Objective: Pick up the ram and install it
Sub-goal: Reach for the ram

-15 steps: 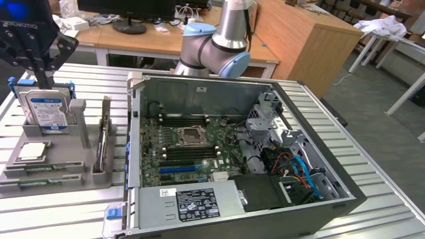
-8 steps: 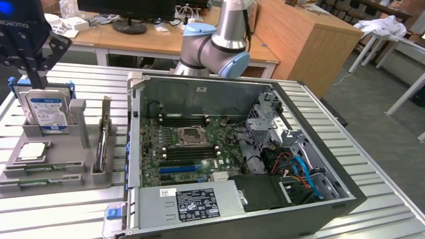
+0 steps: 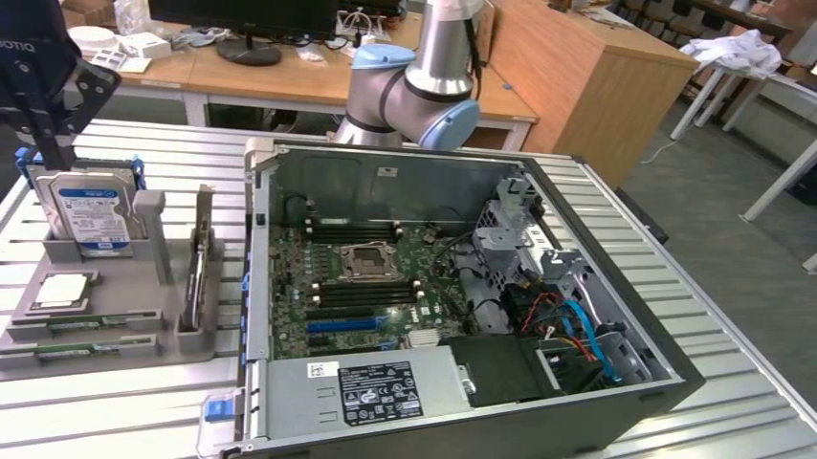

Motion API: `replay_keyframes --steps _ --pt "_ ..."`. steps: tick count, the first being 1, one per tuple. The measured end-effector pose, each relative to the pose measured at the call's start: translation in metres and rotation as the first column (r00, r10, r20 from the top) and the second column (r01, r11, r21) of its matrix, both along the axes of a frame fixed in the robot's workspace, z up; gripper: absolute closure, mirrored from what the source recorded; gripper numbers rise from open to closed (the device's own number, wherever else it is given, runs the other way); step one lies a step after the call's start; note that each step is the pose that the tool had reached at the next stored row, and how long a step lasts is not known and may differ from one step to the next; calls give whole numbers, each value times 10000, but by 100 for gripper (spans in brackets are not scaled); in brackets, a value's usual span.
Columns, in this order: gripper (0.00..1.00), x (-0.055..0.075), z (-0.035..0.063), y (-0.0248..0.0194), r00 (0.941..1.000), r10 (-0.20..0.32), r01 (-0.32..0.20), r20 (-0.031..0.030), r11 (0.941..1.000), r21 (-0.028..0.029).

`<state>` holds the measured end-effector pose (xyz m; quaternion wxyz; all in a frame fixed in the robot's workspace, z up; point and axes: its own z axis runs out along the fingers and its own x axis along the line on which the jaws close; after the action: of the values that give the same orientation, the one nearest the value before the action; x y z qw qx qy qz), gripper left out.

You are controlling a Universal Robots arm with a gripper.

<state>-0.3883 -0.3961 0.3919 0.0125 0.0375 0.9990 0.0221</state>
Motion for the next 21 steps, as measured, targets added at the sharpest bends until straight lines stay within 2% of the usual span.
replay_keyframes --steps 12,15,21 --pt "89 -8 1 -6 10000 0 0 -1 10000 0" --pt "89 -7 0 -28 10000 1 -1 0 10000 0" --pt "89 -7 1 -100 10000 1 -1 -1 10000 -1"
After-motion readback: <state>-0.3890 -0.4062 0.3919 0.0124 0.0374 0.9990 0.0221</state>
